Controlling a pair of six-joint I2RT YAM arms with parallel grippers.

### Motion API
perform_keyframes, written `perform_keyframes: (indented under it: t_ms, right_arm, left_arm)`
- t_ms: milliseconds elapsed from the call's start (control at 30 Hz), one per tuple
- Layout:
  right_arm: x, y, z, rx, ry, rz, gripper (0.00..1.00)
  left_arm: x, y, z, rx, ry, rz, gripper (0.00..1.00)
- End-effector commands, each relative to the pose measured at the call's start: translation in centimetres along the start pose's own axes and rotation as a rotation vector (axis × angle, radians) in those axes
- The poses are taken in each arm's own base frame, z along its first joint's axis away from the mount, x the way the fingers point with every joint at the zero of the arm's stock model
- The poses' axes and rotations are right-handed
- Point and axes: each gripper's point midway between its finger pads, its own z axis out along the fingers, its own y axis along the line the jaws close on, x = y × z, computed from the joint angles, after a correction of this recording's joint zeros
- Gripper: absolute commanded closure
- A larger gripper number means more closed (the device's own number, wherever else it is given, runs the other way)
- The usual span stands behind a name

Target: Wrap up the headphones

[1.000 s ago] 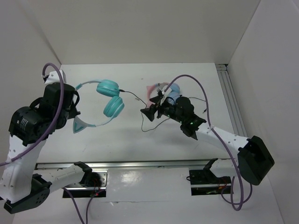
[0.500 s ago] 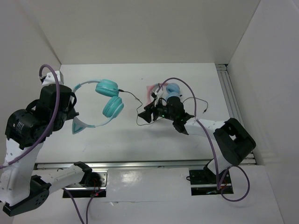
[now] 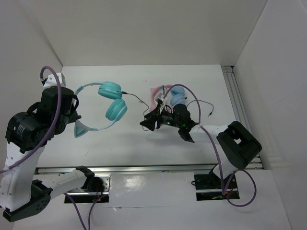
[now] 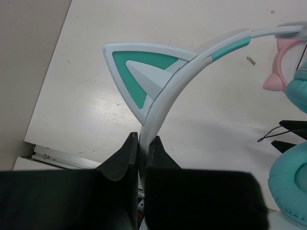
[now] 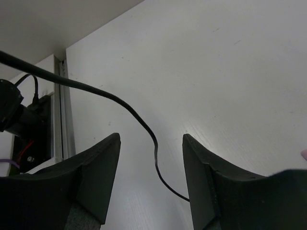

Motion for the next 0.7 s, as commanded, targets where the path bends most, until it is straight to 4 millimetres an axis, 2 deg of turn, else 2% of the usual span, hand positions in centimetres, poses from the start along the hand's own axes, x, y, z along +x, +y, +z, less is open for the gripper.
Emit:
perform_keyframes:
  t_ms: [0,33,100,167,267,300,333,367,400,433,467,500,533,633,667]
  right_arm:
    - [-0.3,0.4,0.9,-0.021,-0.033,-0.037,0.39]
    - [0.8,-0.1,1.2,-0.016,-0.015,-0.012,0.40]
    - [0.6,-0.1,1.7,-0.035,-0.034,-0.011,0.41]
    - [1.5,-0.2,2.4,-0.042,-0.023,0.007,0.45]
    - [0.8,-0.3,3.1,-0.052,-0.054,0.006,0.50]
    - [1.0,-0.4,3.3,-0.051,-0.050,0.018,0.53]
    - [0.9,-0.6,3.3,-0.040,-0.054,0.018,0.64]
    - [0.4,-0.9,3.5,-0.028,-0.067,0.014,0.71]
    - [0.4,-1.0,3.5,-0.019,-0.070,0.014,0.76]
    - [0.3,-1.3,3.5,-0.001,-0.077,0.015,0.76]
    - [0.0,-1.3,3.3,0.008,-0.084,0.013,0.79]
    - [-0.1,-1.3,3.0,0.023,-0.085,0.016,0.92]
    - [-0.5,-1.5,2.9,0.037,-0.093,0.004,1.00]
    - [-1.0,-2.5,1.2,0.149,-0.065,-0.021,1.00]
    - [-1.2,-3.5,0.4,0.260,-0.068,-0.035,1.00]
  left_arm:
    - [-1.7,-0.5,-0.5,0.031,-0.066,-0.095,1.00]
    - [-1.7,-0.4,-0.7,0.035,-0.072,-0.100,1.00]
    - [-1.9,-0.5,-1.0,0.048,-0.075,-0.106,1.00]
    - [-2.0,-0.6,-1.2,0.060,-0.076,-0.111,1.00]
    - [-2.0,-0.6,-1.2,0.060,-0.076,-0.111,1.00]
    - [-2.0,-0.6,-1.2,0.060,-0.076,-0.111,1.00]
    - [-2.0,-0.6,-1.2,0.060,-0.076,-0.111,1.00]
    - [-2.1,-0.6,-1.2,0.060,-0.076,-0.120,1.00]
    - [-1.8,-0.7,-1.0,0.055,-0.069,-0.114,1.00]
    - [-1.8,-0.7,-0.9,0.055,-0.069,-0.114,1.00]
    - [-1.5,-0.7,-0.7,0.049,-0.059,-0.106,1.00]
    - [-1.6,-0.7,-0.5,0.043,-0.066,-0.108,1.00]
    - [-1.4,-0.6,-0.5,0.043,-0.066,-0.108,1.00]
    - [-1.3,-0.8,0.5,0.025,-0.074,-0.078,1.00]
    - [-0.7,-0.9,1.3,0.006,-0.062,-0.053,1.00]
